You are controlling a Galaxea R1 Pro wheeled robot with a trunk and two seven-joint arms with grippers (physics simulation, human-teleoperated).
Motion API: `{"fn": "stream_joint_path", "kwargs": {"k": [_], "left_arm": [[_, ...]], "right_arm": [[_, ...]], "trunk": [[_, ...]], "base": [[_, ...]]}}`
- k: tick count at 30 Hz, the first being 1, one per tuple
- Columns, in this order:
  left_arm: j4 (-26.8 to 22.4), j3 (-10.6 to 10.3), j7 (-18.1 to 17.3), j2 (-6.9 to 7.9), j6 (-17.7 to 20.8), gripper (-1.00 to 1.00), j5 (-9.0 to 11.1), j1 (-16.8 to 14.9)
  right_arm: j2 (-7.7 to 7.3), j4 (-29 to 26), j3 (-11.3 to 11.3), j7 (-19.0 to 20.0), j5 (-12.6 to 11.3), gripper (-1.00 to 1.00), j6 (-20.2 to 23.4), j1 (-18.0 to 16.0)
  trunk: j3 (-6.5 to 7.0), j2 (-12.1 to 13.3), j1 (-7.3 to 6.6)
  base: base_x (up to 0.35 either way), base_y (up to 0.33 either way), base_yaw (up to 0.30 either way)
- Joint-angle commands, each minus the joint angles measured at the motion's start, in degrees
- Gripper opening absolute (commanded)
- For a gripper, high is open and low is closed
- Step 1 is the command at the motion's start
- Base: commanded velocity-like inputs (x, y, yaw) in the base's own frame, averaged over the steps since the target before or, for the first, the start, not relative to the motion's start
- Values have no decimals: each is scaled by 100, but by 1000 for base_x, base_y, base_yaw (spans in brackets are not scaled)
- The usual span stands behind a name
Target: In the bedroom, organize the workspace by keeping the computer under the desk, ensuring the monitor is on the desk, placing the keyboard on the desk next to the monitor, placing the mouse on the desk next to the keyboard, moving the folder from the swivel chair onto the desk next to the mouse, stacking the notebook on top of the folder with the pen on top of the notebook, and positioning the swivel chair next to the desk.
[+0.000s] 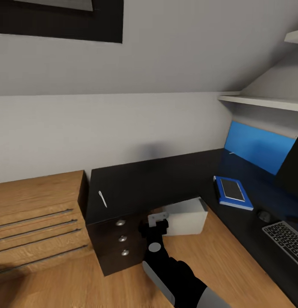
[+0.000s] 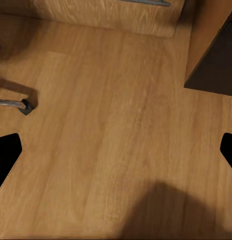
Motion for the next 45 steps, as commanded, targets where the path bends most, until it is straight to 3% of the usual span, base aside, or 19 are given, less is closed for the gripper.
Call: {"fn": "stream_joint_path", "kwargs": {"k": [1,10,13,24,37,45], "left_arm": [[-4,37,-35,-2,-12,100,-2,0],[-12,830,-64,-6,-17,100,66,0],[-12,931,-66,-8,-17,100,68,0],[-13,991,-66,-16,-17,100,52,0],[-13,990,-60,-17,-17,100,43,0],[-13,982,-61,-17,-17,100,43,0]], "right_arm": [[0,-2,17,-39,-22,100,34,-7],[0,5,93,-29,-22,100,35,-7],[0,5,173,-28,-22,100,31,-7],[0,13,287,-15,-22,100,24,-7],[0,14,283,28,-13,100,-112,-7],[0,14,282,338,-9,100,-148,-7]], "trunk": [[-8,-4,0],[-32,-4,0],[-41,-4,0],[-77,-4,0],[-121,-4,0],[-131,-4,0]], "base": [[-23,40,277],[-7,11,277],[-1,2,277],[54,0,277],[288,0,270],[314,0,88]]}}
